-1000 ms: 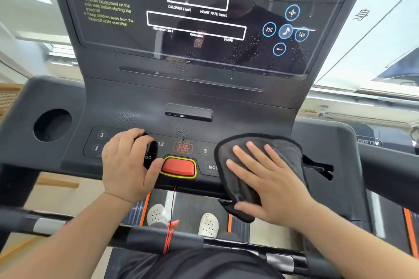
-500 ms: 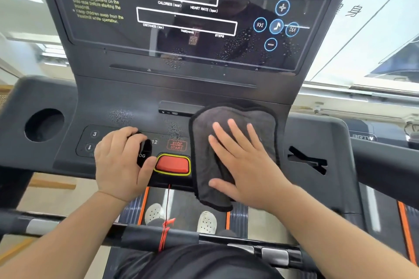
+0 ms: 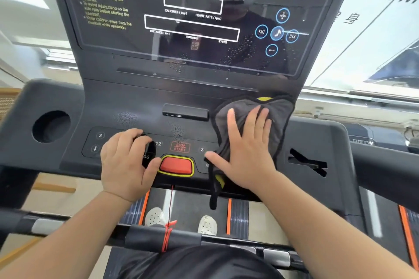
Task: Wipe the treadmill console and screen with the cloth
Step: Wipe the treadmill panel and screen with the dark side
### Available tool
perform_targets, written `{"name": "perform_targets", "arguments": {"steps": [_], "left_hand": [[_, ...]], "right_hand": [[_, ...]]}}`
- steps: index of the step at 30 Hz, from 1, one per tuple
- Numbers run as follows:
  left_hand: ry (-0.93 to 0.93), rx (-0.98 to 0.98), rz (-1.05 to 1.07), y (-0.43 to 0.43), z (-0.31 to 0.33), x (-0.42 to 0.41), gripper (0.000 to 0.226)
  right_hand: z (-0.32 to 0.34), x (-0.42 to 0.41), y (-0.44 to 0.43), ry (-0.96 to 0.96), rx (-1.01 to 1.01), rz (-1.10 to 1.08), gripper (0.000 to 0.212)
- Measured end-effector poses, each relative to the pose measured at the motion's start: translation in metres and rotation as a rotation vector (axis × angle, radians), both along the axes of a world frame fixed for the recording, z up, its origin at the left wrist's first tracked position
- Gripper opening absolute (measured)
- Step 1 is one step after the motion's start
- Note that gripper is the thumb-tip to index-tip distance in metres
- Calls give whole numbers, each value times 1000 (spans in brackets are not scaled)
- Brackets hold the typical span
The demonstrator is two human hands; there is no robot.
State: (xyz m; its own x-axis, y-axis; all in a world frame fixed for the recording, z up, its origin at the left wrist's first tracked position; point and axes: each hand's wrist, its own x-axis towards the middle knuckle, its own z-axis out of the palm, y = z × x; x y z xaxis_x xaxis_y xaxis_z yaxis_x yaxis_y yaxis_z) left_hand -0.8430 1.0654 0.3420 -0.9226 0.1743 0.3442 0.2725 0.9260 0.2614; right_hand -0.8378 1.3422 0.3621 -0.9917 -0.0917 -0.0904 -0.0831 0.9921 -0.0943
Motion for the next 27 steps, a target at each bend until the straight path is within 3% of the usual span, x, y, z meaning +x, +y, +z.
{"name": "perform_targets", "arguments": {"steps": [5, 11, 15, 21, 27], "left_hand": [[-39, -1, 5, 1, 1, -1, 71], [-14, 3, -4, 0, 0, -1, 68], [-18, 0, 4, 0, 0, -1, 68], [-23, -1, 22, 1, -1, 0, 68], [8, 6, 1, -1, -3, -1, 69]], "right_hand": [[-2, 6, -9, -35, 51, 205, 100], [-6, 63, 55, -69, 18, 493, 79], [1, 37, 80, -17, -231, 326, 66], [-3, 8, 1, 12, -78, 32, 86], [-10, 56, -11, -52, -28, 229, 84]]}}
